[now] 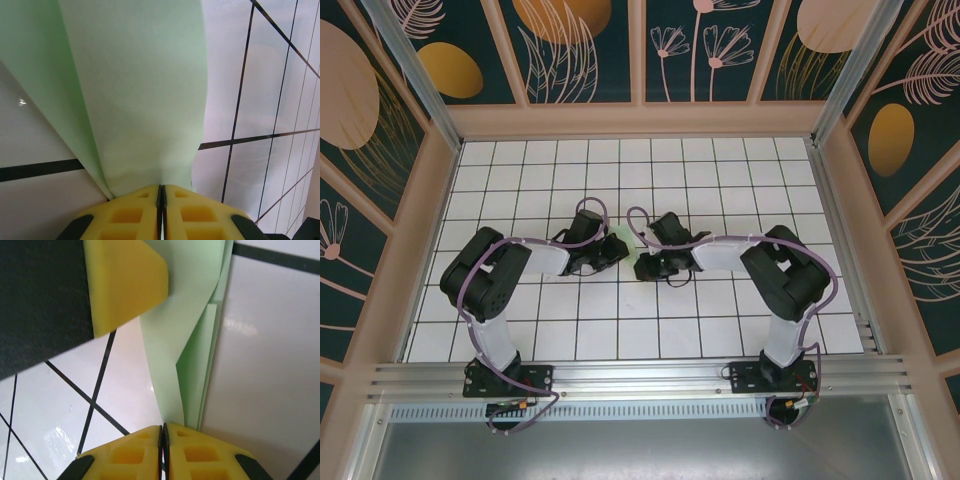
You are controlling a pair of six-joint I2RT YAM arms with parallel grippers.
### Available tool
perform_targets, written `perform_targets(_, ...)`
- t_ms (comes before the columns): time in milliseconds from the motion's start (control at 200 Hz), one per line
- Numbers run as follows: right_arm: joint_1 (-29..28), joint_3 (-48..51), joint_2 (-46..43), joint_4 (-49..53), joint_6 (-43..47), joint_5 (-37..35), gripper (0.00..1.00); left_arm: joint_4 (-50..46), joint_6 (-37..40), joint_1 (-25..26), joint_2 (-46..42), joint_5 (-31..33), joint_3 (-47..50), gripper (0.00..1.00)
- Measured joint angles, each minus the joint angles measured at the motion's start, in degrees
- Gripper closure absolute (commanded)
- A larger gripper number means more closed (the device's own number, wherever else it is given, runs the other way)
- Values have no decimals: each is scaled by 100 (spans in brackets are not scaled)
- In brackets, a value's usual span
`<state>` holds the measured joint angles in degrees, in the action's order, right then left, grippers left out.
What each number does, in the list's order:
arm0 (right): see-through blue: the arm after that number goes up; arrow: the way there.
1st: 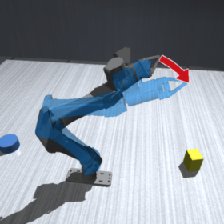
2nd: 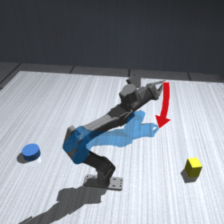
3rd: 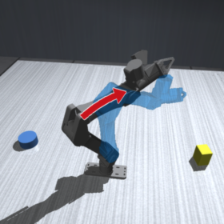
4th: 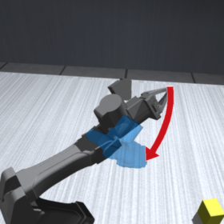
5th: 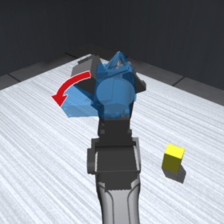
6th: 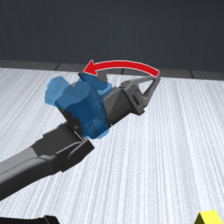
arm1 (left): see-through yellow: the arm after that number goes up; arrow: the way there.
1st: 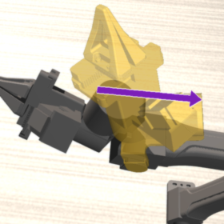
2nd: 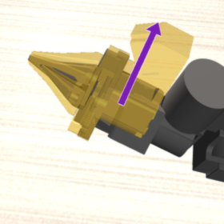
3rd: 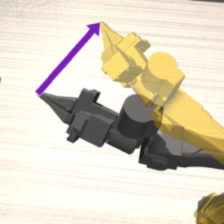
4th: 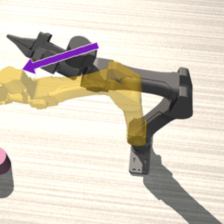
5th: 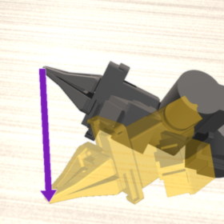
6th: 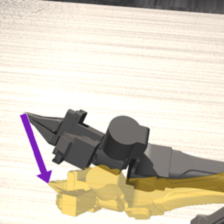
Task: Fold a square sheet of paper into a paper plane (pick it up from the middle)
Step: Fold the wing for the fifth time at the center of the table.
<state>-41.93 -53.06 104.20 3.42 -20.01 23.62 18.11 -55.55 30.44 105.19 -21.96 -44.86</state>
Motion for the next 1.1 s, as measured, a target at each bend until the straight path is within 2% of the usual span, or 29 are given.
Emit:
perform_targets(400, 44, 501, -391, -42, 50, 66, 90, -37, 0, 0, 9, 0, -24, 86)
perform_targets(726, 210, 437, -807, 420, 61, 151, 89, -39, 0, 0, 9, -2, -26, 86)
perform_targets(901, 164, -22, -713, 407, 59, 208, 89, -39, 0, 0, 9, -4, -26, 86)
perform_targets(1101, 31, -365, -199, 328, 37, 214, 91, -42, 0, 0, 9, -7, -33, 86)
